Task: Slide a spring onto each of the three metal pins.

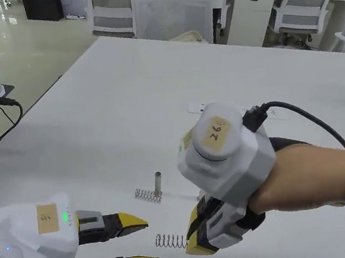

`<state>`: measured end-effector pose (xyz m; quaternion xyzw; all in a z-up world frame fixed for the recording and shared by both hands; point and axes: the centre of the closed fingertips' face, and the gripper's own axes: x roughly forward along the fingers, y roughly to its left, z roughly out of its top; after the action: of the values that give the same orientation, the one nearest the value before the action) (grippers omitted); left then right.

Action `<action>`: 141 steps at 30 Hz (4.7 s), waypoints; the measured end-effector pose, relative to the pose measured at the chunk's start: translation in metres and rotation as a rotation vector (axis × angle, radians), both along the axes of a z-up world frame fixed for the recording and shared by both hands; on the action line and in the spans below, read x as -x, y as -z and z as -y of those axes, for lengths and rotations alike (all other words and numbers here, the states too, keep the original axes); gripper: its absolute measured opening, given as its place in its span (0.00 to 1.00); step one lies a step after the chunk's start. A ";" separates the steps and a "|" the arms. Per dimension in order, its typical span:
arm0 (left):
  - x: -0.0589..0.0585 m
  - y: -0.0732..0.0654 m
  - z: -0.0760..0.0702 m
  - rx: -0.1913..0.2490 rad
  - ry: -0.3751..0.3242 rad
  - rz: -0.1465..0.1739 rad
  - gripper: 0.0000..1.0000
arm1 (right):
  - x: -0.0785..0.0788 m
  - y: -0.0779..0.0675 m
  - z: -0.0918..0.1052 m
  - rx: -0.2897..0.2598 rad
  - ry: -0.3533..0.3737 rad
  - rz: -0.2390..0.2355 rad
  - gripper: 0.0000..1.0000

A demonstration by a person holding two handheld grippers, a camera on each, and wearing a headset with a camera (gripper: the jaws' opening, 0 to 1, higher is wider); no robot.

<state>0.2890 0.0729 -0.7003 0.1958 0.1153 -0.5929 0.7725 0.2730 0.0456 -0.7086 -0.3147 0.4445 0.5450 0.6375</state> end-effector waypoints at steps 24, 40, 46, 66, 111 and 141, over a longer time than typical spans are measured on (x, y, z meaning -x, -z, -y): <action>0.013 0.004 0.012 -0.042 0.088 0.038 0.03 | 0.009 -0.012 -0.006 0.007 -0.053 0.005 0.08; 0.014 0.003 0.014 -0.031 0.089 0.030 0.03 | 0.004 -0.033 -0.022 -0.051 -0.065 0.054 0.08; 0.014 0.001 0.016 -0.027 0.090 0.027 0.03 | 0.003 -0.038 -0.027 -0.054 -0.076 0.057 0.08; 0.016 0.002 0.020 -0.026 0.099 0.015 0.03 | 0.004 -0.039 -0.031 -0.056 -0.083 0.059 0.08; -0.024 0.015 -0.018 0.054 -0.167 -0.104 0.73 | -0.031 -0.048 0.007 -0.046 0.050 0.101 0.08; -0.024 0.021 -0.034 0.052 -0.230 -0.107 0.80 | -0.100 -0.058 0.053 -0.021 0.197 0.174 0.08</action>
<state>0.3127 0.1067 -0.7214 0.1294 0.1626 -0.5129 0.8329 0.3731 -0.0079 -0.6501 -0.3088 0.4105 0.4549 0.7275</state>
